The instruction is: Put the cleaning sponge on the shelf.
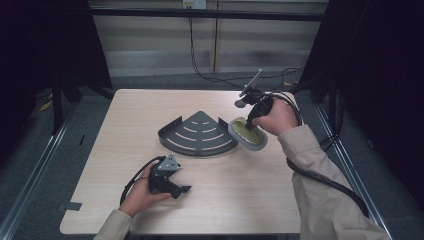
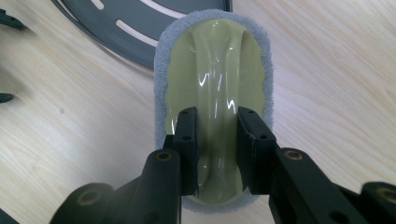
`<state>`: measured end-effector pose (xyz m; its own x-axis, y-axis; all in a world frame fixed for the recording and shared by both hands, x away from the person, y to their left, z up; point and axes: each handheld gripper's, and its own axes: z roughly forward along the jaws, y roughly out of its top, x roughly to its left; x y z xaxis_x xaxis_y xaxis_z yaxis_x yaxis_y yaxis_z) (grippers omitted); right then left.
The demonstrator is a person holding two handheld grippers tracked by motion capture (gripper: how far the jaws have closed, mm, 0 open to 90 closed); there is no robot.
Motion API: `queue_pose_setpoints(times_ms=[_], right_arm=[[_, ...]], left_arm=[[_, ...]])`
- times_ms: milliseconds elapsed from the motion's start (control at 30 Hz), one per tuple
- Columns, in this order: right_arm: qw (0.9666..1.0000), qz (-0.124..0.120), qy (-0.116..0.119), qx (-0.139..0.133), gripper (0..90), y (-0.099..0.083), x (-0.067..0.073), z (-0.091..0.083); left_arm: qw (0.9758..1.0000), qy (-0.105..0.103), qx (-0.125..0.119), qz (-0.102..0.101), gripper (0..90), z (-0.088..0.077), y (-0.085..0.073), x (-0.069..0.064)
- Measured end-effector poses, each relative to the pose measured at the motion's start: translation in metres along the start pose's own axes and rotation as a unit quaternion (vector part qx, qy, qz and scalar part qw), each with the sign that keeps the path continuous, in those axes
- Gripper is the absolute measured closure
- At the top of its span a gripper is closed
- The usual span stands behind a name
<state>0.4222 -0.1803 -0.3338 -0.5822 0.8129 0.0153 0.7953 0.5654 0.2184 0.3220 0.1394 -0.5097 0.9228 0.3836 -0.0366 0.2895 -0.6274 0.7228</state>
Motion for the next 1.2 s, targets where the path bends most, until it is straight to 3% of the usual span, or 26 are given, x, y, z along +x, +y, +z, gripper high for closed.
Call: queue_pose_setpoints(times_ms=[1200], right_arm=[[0.9997, -0.01, 0.001, -0.02, 71.5, 0.045, 0.004, 0.006]], left_arm=[[1.0, -0.002, -0.001, -0.002, 10.5, 0.0, 0.0, 0.0]])
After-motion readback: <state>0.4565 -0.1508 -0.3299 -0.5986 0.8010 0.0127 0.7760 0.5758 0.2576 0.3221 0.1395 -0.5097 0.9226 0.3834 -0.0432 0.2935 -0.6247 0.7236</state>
